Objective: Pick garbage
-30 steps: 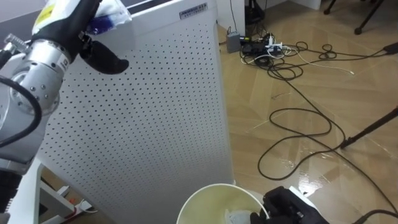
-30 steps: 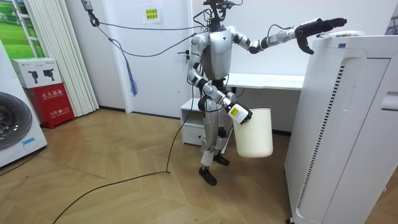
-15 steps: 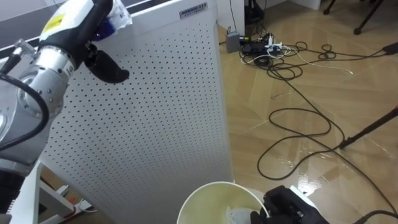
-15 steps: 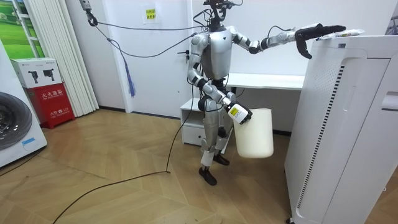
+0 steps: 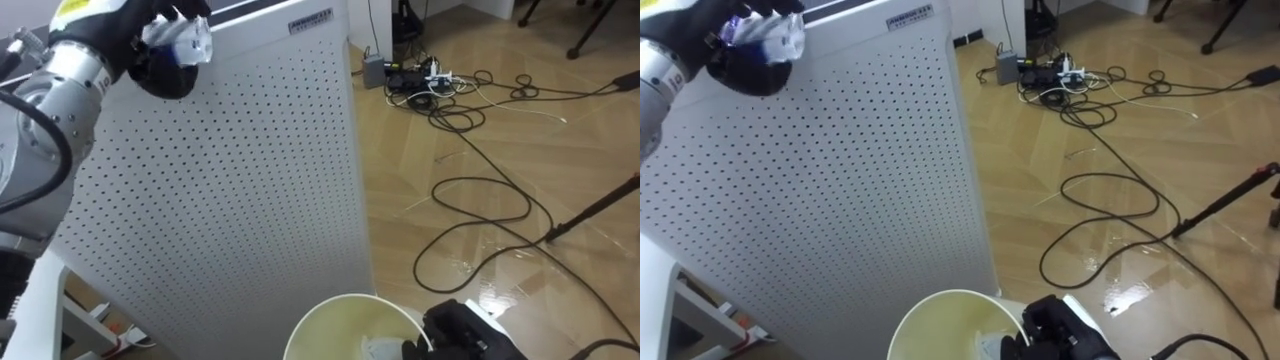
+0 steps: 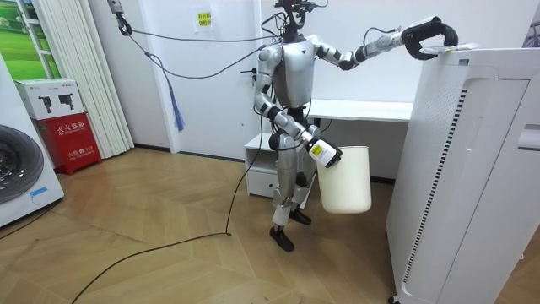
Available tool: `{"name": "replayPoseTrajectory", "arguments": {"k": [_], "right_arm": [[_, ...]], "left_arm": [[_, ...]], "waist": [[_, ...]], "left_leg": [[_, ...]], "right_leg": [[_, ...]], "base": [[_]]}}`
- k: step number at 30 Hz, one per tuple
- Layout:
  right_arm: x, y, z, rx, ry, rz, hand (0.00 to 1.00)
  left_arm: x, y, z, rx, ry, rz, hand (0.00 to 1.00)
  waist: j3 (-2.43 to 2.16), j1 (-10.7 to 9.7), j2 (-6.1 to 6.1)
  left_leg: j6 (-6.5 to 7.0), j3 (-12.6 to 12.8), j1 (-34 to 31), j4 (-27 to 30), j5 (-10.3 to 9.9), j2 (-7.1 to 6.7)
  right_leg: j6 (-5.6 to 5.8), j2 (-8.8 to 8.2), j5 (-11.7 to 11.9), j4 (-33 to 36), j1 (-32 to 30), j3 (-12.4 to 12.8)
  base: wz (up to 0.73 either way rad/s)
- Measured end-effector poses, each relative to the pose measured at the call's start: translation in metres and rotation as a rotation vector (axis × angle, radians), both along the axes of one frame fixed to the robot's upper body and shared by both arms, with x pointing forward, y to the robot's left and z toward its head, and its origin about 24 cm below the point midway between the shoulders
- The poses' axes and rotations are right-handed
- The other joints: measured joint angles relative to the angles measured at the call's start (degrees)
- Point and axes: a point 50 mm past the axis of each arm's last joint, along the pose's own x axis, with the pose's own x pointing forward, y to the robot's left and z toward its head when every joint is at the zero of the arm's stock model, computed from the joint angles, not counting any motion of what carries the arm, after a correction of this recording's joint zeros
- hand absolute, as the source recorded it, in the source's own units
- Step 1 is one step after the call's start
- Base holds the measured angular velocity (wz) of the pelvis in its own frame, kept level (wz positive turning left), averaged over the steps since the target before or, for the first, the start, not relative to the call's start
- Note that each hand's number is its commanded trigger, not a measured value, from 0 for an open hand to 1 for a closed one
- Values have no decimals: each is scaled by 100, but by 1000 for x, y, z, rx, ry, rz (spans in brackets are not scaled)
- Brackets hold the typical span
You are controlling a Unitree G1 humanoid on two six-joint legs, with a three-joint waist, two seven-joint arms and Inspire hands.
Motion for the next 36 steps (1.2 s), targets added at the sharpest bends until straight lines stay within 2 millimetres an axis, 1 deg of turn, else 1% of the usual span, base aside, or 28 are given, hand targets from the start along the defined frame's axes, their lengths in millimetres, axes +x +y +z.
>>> {"name": "replayPoseTrajectory", "arguments": {"k": [5,22,25,27,28,30,32,34,35,36], "right_arm": [[0,-1,0,0,7,8,100],[-1,0,0,11,15,23,100],[-1,1,0,15,15,20,100],[-1,0,0,14,14,19,100],[0,0,0,13,11,16,100],[2,0,2,14,-3,3,100],[3,0,3,12,-12,-5,100],[5,-1,5,9,-22,-11,100],[6,-1,6,7,-26,-14,100],[6,-1,6,6,-27,-14,100]], "left_arm": [[-1,3,5,-12,-21,5,100],[-2,4,6,2,-29,0,100],[-3,3,7,-2,-28,-10,100],[-4,3,8,-2,-24,-19,100],[-6,1,10,-9,-23,-39,100],[-11,-9,15,-47,-39,-108,100],[-18,-17,15,-75,-49,-169,100],[-26,-24,11,-106,-49,-237,100],[-32,-29,3,-130,-22,-284,100],[-40,-32,-10,-156,18,-329,100]], "waist": [[0,-4,0],[-7,10,9],[-20,19,26],[-35,9,46],[-48,-7,59],[-50,18,58],[-53,33,55],[-54,14,55],[-55,-2,53],[-55,-19,50]], "left_leg": [[0,0,37,-2,0,-7],[0,4,33,-1,0,-8],[0,3,30,2,0,-6],[0,0,23,4,0,-5],[0,-21,-19,24,0,-3],[0,-17,-85,27,0,2],[22,-21,-109,27,14,-4],[44,-23,-119,25,27,-9],[44,-17,-110,21,27,-4],[44,-20,-98,12,27,-2]], "right_leg": [[5,22,-4,0,25,5],[5,18,-5,2,18,38],[5,28,-4,-1,22,-10],[5,15,-4,-2,23,-31],[5,-18,-4,-2,23,-93],[5,-42,-5,-4,3,-178],[11,-53,-10,-4,-9,-184],[20,-75,-15,-3,-6,-230],[21,-77,-16,-3,8,-231],[21,-78,-16,-1,20,-229]], "base": [[0],[0],[3],[8],[22],[23],[11],[9],[0],[0]]}}
